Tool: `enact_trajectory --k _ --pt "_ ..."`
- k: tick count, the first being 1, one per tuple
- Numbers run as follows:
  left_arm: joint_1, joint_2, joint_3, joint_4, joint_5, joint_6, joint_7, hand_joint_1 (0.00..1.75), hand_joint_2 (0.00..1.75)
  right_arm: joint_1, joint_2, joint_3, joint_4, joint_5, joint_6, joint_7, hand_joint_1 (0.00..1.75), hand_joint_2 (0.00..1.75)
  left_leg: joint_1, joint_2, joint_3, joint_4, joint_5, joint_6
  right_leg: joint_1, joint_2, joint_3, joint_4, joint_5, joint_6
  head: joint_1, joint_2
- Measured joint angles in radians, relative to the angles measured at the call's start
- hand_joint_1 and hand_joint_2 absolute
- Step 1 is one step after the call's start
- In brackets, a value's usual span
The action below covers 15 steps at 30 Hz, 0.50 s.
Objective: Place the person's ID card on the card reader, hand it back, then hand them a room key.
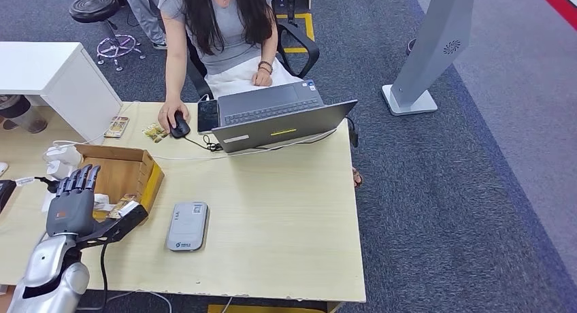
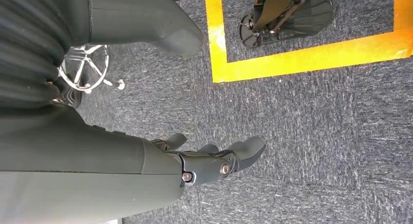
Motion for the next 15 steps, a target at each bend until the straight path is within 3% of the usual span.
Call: enact_trajectory --k 15 --pt "-0.006 0.0 0.0 0.019 0.006 0.042 -0.04 0.0 1.75 -0.003 0.0 0.0 0.0 0.005 0.001 -0.001 0.0 1.75 0.0 0.0 0.0 0.0 0.0 0.0 0.0 0.0 0.0 0.0 0.0 0.0 0.0 0.0"
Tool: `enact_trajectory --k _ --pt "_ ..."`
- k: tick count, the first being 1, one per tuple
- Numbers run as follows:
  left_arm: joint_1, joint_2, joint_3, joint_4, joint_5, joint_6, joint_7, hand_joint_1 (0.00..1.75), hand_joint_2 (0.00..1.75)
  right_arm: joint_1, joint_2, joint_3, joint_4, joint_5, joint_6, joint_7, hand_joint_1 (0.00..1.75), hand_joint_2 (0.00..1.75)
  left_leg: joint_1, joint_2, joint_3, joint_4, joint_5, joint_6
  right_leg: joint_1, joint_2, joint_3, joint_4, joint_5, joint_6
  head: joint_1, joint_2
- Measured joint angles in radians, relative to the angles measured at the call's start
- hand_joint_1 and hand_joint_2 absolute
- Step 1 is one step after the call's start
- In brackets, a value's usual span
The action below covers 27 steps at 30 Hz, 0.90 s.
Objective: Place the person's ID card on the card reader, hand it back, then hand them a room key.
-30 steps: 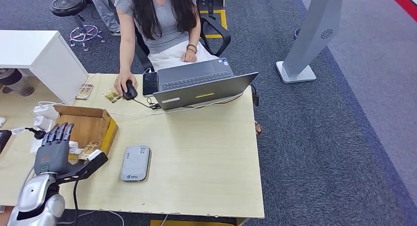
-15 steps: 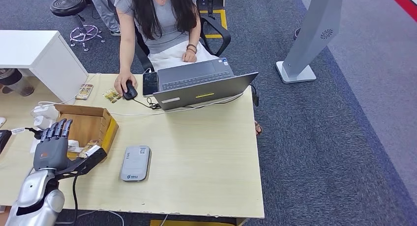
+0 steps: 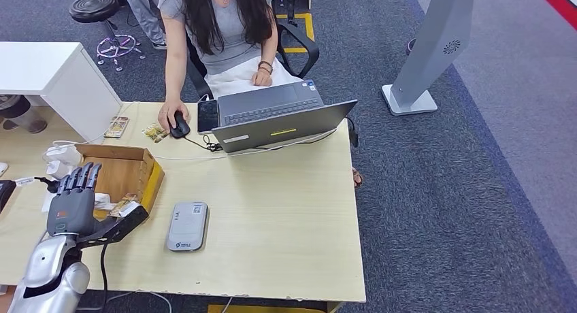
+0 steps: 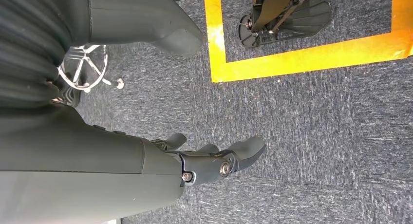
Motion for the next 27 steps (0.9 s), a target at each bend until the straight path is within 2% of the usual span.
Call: enact_trajectory --k 27 --pt "0.0 0.006 0.0 0.001 0.01 0.032 -0.037 0.0 1.75 -0.001 0.0 0.0 0.0 0.008 0.01 -0.002 0.0 1.75 0.0 0.0 0.0 0.0 0.0 0.0 0.0 0.0 0.0 0.0 0.0 0.0 0.0 0.0"
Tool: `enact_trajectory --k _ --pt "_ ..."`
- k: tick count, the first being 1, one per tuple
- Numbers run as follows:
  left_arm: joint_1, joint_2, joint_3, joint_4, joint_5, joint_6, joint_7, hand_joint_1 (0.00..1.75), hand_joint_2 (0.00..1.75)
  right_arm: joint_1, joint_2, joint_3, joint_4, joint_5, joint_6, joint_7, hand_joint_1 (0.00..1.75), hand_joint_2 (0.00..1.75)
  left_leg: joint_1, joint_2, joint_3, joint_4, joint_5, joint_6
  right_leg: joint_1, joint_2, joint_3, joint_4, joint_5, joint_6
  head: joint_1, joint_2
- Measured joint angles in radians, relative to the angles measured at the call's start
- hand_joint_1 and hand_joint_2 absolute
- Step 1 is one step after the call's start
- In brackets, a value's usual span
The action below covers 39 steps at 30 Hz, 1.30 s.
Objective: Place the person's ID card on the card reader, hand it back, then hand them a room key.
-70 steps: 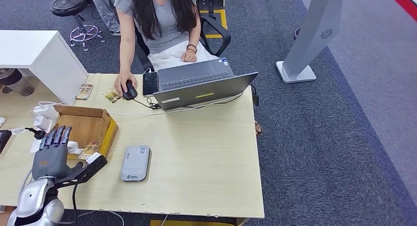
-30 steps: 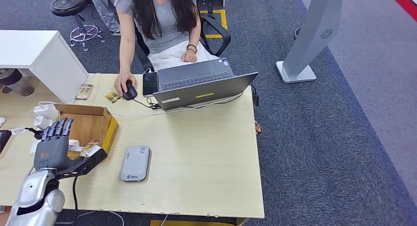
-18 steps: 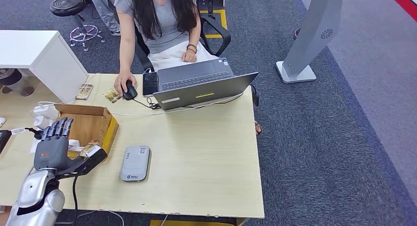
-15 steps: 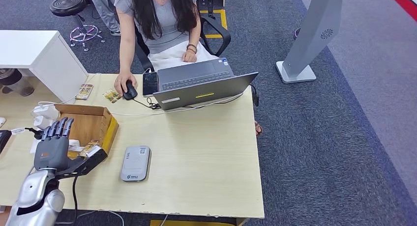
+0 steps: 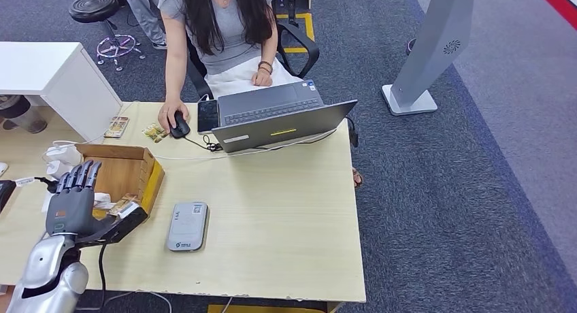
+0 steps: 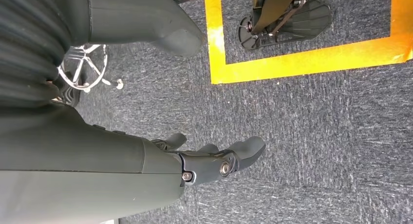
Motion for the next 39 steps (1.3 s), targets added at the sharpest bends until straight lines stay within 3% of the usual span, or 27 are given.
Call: enact_trajectory --k 19,39 --pt "0.0 0.011 -0.018 0.0 -0.002 -0.001 -0.031 0.0 1.75 0.0 0.0 0.0 0.0 0.004 0.0 -0.008 0.0 1.75 0.0 0.0 0.0 0.0 0.0 0.0 0.0 0.0 0.0 0.0 0.0 0.0 0.0 0.0" --pt "-0.001 0.045 -0.067 0.008 0.006 -0.092 -0.036 0.0 1.75 -0.001 0.0 0.0 0.0 0.01 0.001 -0.012 0.0 1.75 0.0 0.0 0.0 0.0 0.0 0.0 0.0 0.0 0.0 0.0 0.0 0.0 0.0 0.0"
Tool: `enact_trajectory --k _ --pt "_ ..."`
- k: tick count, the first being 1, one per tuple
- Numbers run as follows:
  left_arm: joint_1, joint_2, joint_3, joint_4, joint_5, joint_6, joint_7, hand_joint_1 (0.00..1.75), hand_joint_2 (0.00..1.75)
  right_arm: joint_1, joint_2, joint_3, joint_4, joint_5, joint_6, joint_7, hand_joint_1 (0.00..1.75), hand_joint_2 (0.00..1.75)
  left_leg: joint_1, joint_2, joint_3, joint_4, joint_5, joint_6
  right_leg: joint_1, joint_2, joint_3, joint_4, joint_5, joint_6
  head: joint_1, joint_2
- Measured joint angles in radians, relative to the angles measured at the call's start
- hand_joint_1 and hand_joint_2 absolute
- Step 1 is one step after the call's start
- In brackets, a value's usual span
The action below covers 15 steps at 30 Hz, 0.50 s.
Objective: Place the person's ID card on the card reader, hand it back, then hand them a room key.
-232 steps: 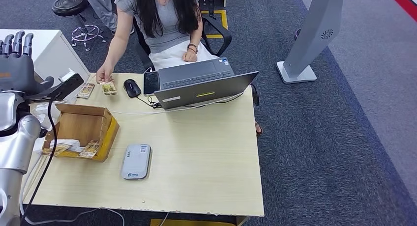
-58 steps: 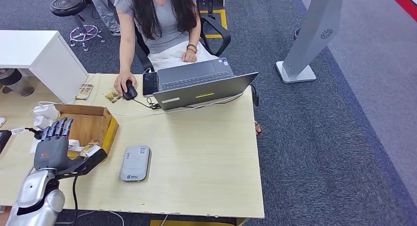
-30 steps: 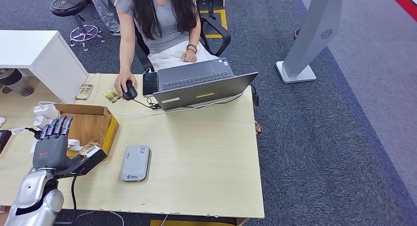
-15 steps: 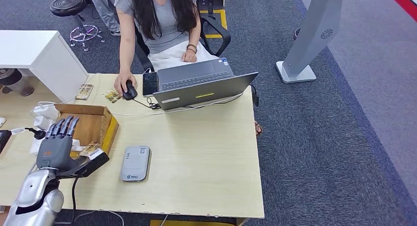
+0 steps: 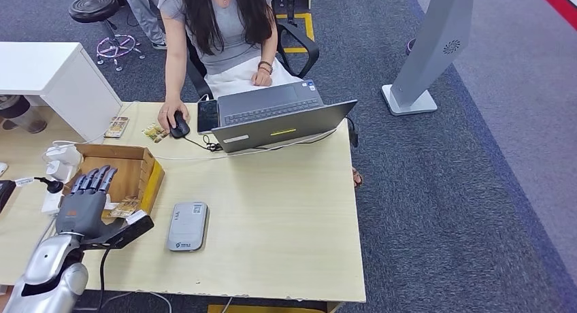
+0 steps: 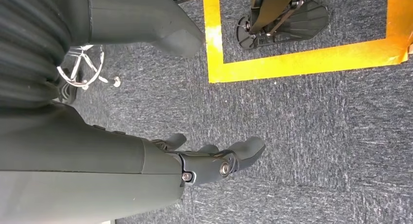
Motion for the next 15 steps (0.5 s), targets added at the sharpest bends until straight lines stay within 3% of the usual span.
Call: enact_trajectory --k 4,8,15 --pt "0.0 0.006 -0.006 0.0 0.002 -0.012 0.0 0.01 1.75 0.0 0.0 0.0 0.0 0.002 0.0 0.0 0.0 1.75 0.0 0.0 0.0 0.0 0.0 0.0 0.0 0.0 0.0 0.0 0.0 0.0 0.0 0.0" --pt "0.0 0.008 -0.012 0.0 0.004 -0.014 0.0 1.75 1.75 0.0 0.0 0.0 0.0 0.002 0.0 0.0 0.0 1.75 0.0 0.0 0.0 0.0 0.0 0.0 0.0 0.0 0.0 0.0 0.0 0.0 0.0 0.0" --pt "0.001 0.013 -0.014 0.0 0.024 -0.012 -0.011 1.75 1.75 0.0 0.0 0.0 0.0 0.003 0.001 -0.001 0.0 1.75 0.0 0.0 0.0 0.0 0.0 0.0 0.0 0.0 0.0 0.0 0.0 0.0 0.0 0.0"
